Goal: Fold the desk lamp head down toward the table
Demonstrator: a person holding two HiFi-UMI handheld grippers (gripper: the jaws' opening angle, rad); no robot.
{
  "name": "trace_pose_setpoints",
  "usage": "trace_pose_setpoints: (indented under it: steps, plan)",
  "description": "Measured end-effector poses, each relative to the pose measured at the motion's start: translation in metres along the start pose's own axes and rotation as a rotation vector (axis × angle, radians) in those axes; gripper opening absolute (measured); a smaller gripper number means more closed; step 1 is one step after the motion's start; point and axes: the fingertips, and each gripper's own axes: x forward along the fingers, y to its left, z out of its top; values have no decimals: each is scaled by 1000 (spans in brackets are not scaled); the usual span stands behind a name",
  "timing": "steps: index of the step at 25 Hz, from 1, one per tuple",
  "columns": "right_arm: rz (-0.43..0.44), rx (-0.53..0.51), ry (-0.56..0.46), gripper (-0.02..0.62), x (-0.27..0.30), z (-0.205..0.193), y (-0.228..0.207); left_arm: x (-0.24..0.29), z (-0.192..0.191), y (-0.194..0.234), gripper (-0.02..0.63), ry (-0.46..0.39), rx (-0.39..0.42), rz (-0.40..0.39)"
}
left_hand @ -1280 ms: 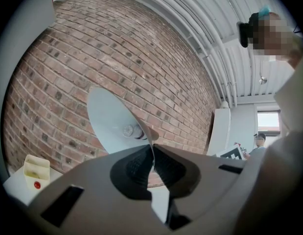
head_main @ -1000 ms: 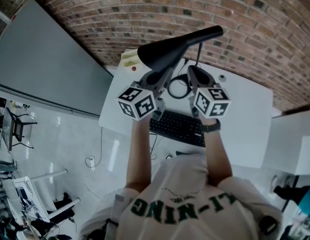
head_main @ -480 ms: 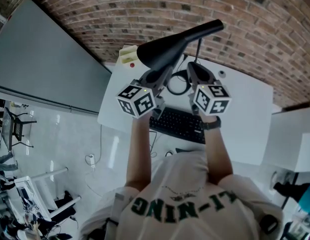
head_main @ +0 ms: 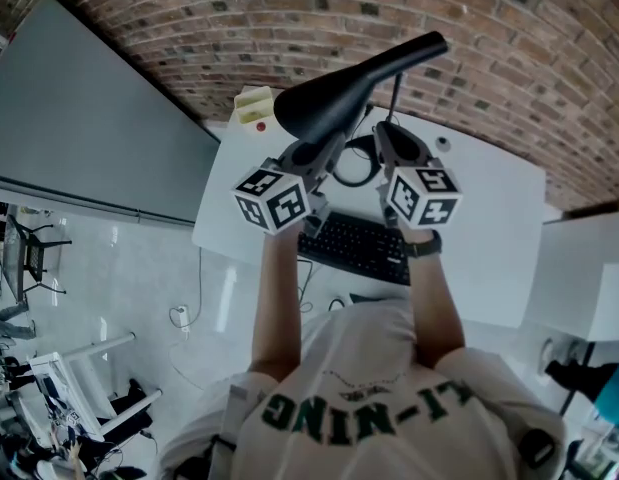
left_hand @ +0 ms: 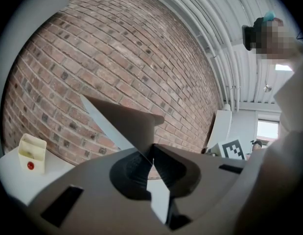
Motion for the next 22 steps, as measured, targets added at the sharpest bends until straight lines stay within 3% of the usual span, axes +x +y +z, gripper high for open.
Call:
trace_pose_setpoints:
  steps: [22]
  plan:
    - [-42, 16, 28, 5, 6, -12, -17, 11, -22, 8, 11, 29, -63, -43]
